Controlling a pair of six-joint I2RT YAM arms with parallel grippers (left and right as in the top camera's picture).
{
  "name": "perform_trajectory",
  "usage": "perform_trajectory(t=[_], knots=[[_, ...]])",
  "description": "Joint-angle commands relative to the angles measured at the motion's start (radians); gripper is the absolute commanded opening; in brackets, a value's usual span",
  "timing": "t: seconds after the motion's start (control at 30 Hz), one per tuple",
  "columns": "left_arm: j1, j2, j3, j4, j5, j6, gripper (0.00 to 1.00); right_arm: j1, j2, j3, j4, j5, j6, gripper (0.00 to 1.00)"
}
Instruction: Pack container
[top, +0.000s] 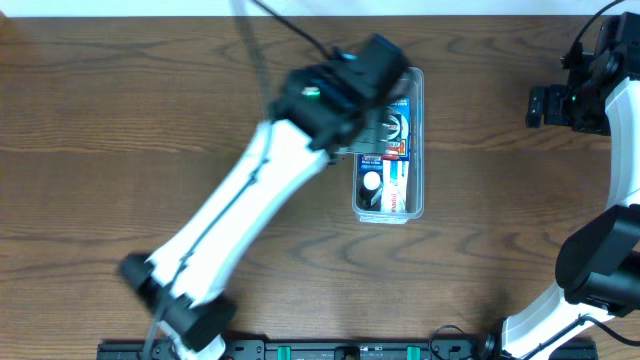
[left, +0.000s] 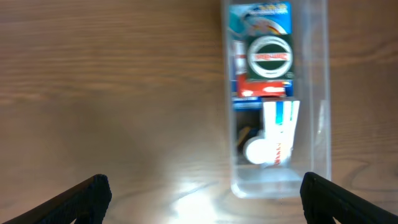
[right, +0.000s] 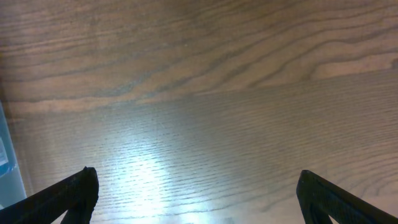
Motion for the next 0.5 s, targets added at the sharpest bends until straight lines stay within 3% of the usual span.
perform_trajectory(t=[0.0,0.27,0.47], knots=[[0.043,-0.117,0.027,-0.048,-0.026,0.011,0.98,-0.007,0.007,0.000,0.002,-0.004,-0.011,0.99],[0.075,-0.328,0.009,-0.171,-0.041,0.026,0.98,-0.007,0.007,0.000,0.002,-0.004,-0.011,0.99],[0.075,-0.510,-0.098,-0.196,-0.041,0.026,0.98,-0.007,0.007,0.000,0.002,-0.004,-0.011,0.99]])
